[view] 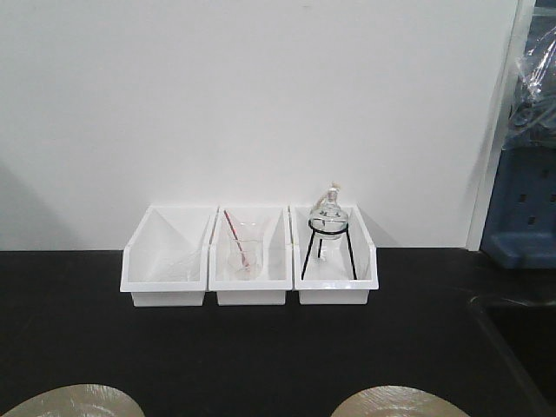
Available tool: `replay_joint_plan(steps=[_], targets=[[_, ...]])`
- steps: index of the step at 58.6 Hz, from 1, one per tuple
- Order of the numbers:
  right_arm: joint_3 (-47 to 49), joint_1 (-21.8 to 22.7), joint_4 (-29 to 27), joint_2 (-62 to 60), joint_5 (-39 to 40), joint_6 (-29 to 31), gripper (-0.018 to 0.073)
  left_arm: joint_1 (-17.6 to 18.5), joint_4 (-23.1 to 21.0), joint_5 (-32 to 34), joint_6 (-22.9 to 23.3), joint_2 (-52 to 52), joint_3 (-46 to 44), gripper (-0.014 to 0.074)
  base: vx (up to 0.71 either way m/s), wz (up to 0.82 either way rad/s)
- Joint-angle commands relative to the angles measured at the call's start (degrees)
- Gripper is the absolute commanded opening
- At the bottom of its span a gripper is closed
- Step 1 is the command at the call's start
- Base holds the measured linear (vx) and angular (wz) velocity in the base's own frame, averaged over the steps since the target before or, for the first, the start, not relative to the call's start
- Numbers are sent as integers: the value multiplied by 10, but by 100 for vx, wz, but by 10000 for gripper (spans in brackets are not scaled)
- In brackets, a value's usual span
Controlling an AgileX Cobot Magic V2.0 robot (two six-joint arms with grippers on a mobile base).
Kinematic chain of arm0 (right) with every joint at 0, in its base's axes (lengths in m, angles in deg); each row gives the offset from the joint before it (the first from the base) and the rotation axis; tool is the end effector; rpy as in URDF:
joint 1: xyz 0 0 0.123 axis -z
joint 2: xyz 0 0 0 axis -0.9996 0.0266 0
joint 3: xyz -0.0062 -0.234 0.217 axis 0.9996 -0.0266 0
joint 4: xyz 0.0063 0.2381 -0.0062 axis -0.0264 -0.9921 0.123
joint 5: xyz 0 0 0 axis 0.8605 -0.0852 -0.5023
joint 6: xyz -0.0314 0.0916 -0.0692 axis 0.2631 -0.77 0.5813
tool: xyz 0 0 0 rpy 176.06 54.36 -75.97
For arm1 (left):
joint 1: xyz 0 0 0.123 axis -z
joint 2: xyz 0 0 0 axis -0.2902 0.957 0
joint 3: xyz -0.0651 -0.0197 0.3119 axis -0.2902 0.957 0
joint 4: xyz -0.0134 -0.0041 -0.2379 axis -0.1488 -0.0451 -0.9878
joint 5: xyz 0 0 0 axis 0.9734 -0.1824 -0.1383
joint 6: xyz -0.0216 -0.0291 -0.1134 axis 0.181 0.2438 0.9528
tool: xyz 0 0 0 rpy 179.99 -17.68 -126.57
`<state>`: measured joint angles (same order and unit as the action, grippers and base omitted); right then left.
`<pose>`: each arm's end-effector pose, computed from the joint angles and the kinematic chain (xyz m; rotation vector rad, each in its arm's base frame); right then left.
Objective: Arrange circular plates on left workspace
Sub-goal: 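Drive the base forward toward the bench holding the two tan plates, then lower the left gripper onto the rim of the nearer tan plate and grasp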
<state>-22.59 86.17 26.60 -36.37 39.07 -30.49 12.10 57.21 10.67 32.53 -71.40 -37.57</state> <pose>0.0322 0.0007 0.2337 -0.0349 1.3660 0.0149 0.0298 0.0023 0.2406 -0.1933 1.4016 -0.0921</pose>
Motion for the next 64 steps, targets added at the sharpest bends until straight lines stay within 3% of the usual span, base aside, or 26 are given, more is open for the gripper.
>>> replay_joint_plan(steps=[1, 11, 19, 27, 33, 38, 43, 50, 55, 59, 64], targets=[[62, -1, -1, -7, 41, 0, 2, 2, -5, 28, 21, -8, -61, 2, 0, 0], [154, -1, -2, 37, -13, -1, 2, 2, -19, 11, 23, 15, -136, 2, 0, 0], [252, -1, -6, 125, -64, -4, 2, 2, -38, -18, 23, 96, -212, 2, 0, 0], [351, -1, -56, 240, -130, -31, 2, 2, -78, -67, 22, 224, -298, 2, 0, 0], [417, -2, -130, 336, -208, -31, 2, 9, -129, -137, 8, 322, -357, 2, 0, 0], [483, -8, -222, 426, -300, -6, 2, 28, -207, -196, -50, 407, -404, 2, 0, 0], [534, -16, -327, 512, -382, 53, 2, 48, -317, -253, -158, 474, -436, 2, 0, 0], [579, -17, -511, 634, -519, 192, 2, 64, -566, -330, -353, 563, -458, 2, 0, 0], [587, -14, -637, 694, -598, 264, 2, 64, -707, -392, -473, 599, -458, 2, 0, 0], [587, -14, -706, 730, -633, 306, 2, 64, -787, -437, -515, 624, -458, 2, 0, 0], [587, -14, -747, 753, -652, 348, 2, 64, -829, -461, -523, 646, -458, 2, 0, 0]])
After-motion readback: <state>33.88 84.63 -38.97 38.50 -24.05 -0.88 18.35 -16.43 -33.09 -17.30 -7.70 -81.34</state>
